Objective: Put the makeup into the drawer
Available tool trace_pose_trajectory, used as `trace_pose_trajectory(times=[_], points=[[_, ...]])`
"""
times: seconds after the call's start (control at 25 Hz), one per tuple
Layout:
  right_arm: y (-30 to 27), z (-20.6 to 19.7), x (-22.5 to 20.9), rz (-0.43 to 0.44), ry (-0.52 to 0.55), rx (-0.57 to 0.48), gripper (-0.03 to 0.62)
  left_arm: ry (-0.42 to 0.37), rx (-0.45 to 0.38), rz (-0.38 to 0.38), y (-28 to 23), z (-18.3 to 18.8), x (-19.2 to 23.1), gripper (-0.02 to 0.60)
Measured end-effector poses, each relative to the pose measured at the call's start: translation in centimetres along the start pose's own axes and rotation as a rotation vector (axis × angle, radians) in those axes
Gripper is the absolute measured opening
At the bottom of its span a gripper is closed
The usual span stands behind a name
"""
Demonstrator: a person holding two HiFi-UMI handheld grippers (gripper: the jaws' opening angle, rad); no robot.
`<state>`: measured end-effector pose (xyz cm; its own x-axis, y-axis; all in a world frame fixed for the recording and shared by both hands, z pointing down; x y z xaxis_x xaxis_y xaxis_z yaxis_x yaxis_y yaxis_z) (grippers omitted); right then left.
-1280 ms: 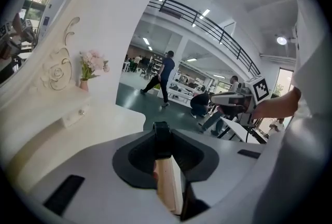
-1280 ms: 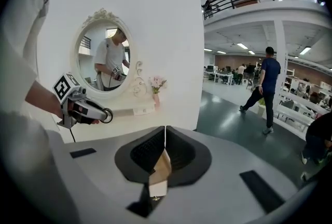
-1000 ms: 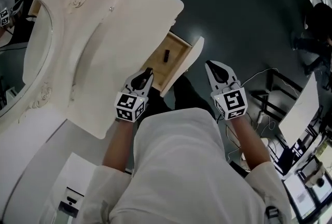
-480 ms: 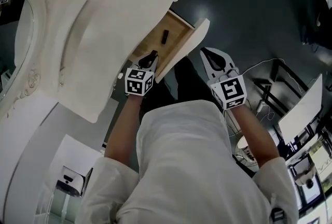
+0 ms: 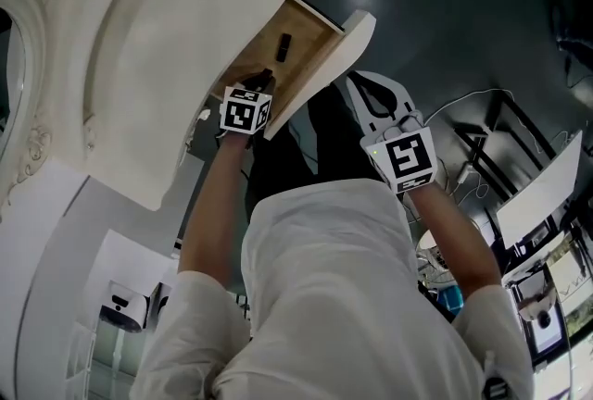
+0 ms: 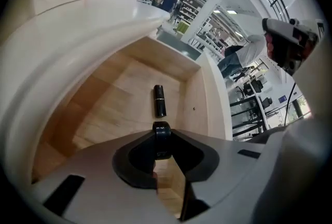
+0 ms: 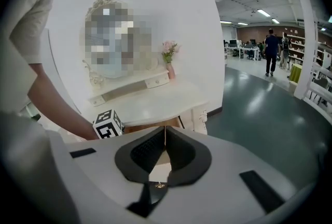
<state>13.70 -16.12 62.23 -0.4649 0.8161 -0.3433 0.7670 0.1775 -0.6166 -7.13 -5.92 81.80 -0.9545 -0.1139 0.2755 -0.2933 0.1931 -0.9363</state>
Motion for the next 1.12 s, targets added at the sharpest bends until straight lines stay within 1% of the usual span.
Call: trace_pose_trajectory(times=[0.12, 0.24, 0.32, 0.36, 0.44, 0.48, 0.52, 0.56, 0.64, 0.8, 0.88, 1.0, 1.12], points=[[-0.3, -0.6, -0.4, 0.004, -0.001, 0.005, 0.029, -0.013, 0.073, -0.018, -2.1, -0.1, 0.0, 0.078], [-0.4, -1.0, -0.5, 0.005, 0.061, 0.014, 0.029, -0.043, 0.135, -0.044, -3.5, 0.3, -0.5, 0.078], [-0.4, -1.2, -0.5, 0.017, 0.089, 0.017, 0.029, -0.048, 0.167, -0.074, -4.0, 0.6, -1.1, 0.078], [-0.5, -1.2, -0.6, 0.023, 0.094, 0.016, 0.029, -0.044, 0.169, -0.085, -4.2, 0.8, -1.2, 0.084], [-0.7, -1.3, -0.9, 0.032, 0.091, 0.015, 0.029, -0.026, 0.159, -0.082, -4.3, 1.1, -0.9, 0.084], [-0.7, -1.3, -1.1, 0.033, 0.087, 0.014, 0.029, -0.018, 0.158, -0.074, -4.3, 1.2, -0.7, 0.104], [-0.8, -1.3, -1.2, 0.034, 0.08, 0.014, 0.029, -0.016, 0.162, -0.065, -4.3, 1.2, -0.6, 0.158], [-0.7, -1.2, -1.4, 0.034, 0.072, 0.015, 0.029, -0.018, 0.168, -0.056, -4.3, 1.2, -0.5, 0.197], [-0.6, -1.2, -1.7, 0.034, 0.06, 0.016, 0.029, -0.027, 0.179, -0.033, -4.0, 1.1, -0.3, 0.217], [-0.5, -1.0, -2.3, 0.037, 0.061, 0.013, 0.029, -0.005, 0.181, 0.029, -3.3, 0.9, 0.5, 0.227], [-0.5, -0.8, -2.7, 0.038, 0.065, 0.009, 0.029, 0.013, 0.175, 0.042, -2.8, 0.9, 0.7, 0.227], [-0.3, -0.3, -3.0, 0.037, 0.071, -0.001, 0.029, 0.011, 0.168, 0.067, -1.8, 1.1, 0.9, 0.227], [0.0, 0.2, -3.0, 0.039, 0.077, -0.003, 0.029, 0.016, 0.151, 0.073, -0.9, 1.2, 0.7, 0.227]])
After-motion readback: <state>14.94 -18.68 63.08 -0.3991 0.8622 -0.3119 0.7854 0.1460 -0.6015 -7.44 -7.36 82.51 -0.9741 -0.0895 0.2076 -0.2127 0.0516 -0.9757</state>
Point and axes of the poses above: the fingertips, and each gripper's own axes: y backward along the fingers, x to its left, z out of its top, the point moved 8 cm from there along y, backward along the fingers, and after that the axes turned 8 degrees about z, right-handed, at the moved point
